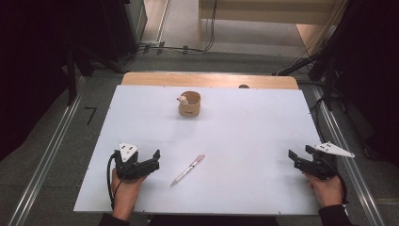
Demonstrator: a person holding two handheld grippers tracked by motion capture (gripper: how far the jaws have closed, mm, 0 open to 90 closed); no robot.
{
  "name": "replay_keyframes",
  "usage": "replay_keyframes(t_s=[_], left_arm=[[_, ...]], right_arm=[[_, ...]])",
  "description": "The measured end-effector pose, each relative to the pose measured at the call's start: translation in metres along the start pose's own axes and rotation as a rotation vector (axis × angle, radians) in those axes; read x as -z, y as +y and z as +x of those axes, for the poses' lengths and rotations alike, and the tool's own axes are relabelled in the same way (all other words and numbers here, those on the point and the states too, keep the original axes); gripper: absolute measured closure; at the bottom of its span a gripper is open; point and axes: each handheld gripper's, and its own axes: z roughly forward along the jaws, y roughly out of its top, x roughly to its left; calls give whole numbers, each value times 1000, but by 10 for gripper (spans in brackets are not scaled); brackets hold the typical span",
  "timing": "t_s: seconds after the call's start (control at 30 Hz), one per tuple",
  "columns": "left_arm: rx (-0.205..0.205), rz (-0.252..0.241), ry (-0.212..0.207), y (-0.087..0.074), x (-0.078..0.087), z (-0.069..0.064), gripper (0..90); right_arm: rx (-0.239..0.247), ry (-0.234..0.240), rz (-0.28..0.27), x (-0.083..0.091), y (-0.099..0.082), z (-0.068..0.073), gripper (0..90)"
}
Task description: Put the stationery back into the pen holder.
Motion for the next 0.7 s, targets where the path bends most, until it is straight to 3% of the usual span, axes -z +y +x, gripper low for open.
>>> replay_keyframes(t_s=[0.33, 0.7], left_arm=[[-6, 12, -34, -2, 2, -8, 94], [-47, 44, -74, -5, 2, -19, 94]], right_arm=[[8, -1, 5, -2, 0, 1, 251], [5, 1, 8, -2, 0, 2, 250]])
